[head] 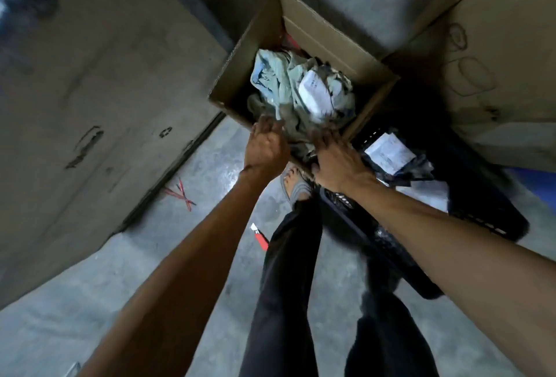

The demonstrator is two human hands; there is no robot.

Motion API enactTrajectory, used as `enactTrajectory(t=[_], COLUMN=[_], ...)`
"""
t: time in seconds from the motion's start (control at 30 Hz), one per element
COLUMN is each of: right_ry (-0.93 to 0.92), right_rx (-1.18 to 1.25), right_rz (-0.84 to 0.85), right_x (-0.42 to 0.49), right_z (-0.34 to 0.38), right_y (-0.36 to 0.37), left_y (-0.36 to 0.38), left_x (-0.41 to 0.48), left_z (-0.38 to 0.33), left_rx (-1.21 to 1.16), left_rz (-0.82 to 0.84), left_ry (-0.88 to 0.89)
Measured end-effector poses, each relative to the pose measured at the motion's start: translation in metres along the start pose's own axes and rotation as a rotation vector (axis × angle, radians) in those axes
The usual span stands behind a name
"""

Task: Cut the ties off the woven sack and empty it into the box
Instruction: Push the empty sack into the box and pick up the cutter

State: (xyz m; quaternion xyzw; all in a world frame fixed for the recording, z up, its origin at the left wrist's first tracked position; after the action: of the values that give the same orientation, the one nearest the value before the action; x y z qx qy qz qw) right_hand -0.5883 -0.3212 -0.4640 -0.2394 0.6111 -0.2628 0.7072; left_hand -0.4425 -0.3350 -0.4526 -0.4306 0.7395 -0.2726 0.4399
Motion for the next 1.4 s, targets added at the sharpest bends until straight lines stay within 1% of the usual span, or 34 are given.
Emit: enactTrajectory(t=[0.07,0.13,0.27,0.33,0.4,0.47,0.53,0.63,0.7,0.77,0.83,0.9,0.93,1.0,1.07,1.2,1.3,1.4], right_ry=[-0.012,-0.047,-0.116,-0.14,-0.15,-0.144,-0.131,-0.116,-0.104,-0.093,-0.085,-0.051,-0.036,0.004,0.047,0.028,0.025,0.016], right_rx=[-0.064,-0.133,-0.13,-0.099,-0.074,-0.092,-0.156,-0.226,-0.248,-0.251,-0.249,-0.235,-0.219,-0.162,-0.067,0.012,-0.083,-0.18], right_rz=[0.068,0.093,0.06,0.037,0.035,0.106,0.198,0.252,0.252,0.242,0.218,0.148,0.101,-0.008,-0.069,-0.154,-0.216,-0.166], right_x=[-0.045,-0.088,-0.181,-0.233,-0.274,-0.297,-0.306,-0.298,-0.278,-0.245,-0.2,-0.144,-0.117,-0.069,-0.032,-0.001,0.004,-0.004], right_z=[0.001,0.006,0.017,0.016,0.011,0.006,0.005,0.003,0.004,0.012,0.026,0.043,0.053,0.07,0.082,0.105,0.112,0.117], right_y=[-0.001,-0.001,0.014,0.039,0.077,0.129,0.184,0.262,0.313,0.364,0.416,0.461,0.481,0.517,0.548,0.584,0.586,0.573], left_y=[-0.013,-0.019,-0.005,0.023,0.062,0.108,0.156,0.228,0.283,0.342,0.394,0.437,0.456,0.49,0.523,0.55,0.558,0.549], left_x=[-0.046,-0.097,-0.216,-0.286,-0.354,-0.412,-0.46,-0.507,-0.523,-0.528,-0.521,-0.498,-0.486,-0.464,-0.441,-0.406,-0.404,-0.407], left_z=[-0.022,-0.036,-0.057,-0.067,-0.072,-0.07,-0.059,-0.024,0.013,0.059,0.105,0.149,0.174,0.221,0.258,0.281,0.275,0.277], left_rx=[-0.075,-0.129,-0.392,-0.486,-0.549,-0.582,-0.591,-0.587,-0.551,-0.468,-0.469,-0.466,-0.429,-0.356,-0.304,-0.183,-0.171,-0.251], left_rz=[0.026,0.031,-0.159,-0.231,-0.234,-0.19,-0.11,-0.046,-0.014,0.011,0.055,0.068,0.041,-0.066,-0.123,-0.182,-0.184,-0.096], left_ry=[-0.047,-0.163,-0.408,-0.501,-0.598,-0.674,-0.742,-0.82,-0.836,-0.834,-0.84,-0.793,-0.768,-0.75,-0.739,-0.716,-0.739,-0.707])
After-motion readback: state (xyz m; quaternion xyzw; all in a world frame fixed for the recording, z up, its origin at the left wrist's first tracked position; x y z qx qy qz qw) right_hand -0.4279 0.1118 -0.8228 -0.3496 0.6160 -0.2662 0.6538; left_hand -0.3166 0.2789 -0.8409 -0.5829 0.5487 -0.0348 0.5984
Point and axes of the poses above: each hand's wrist, its own x-axis towards the middle knuckle, its own y-axis out of the palm, z = x × y, the point moved 7 cm from there along x, towards the middle knuckle, and after that the axes turned 13 degrees about y, right-handed, at the moved point
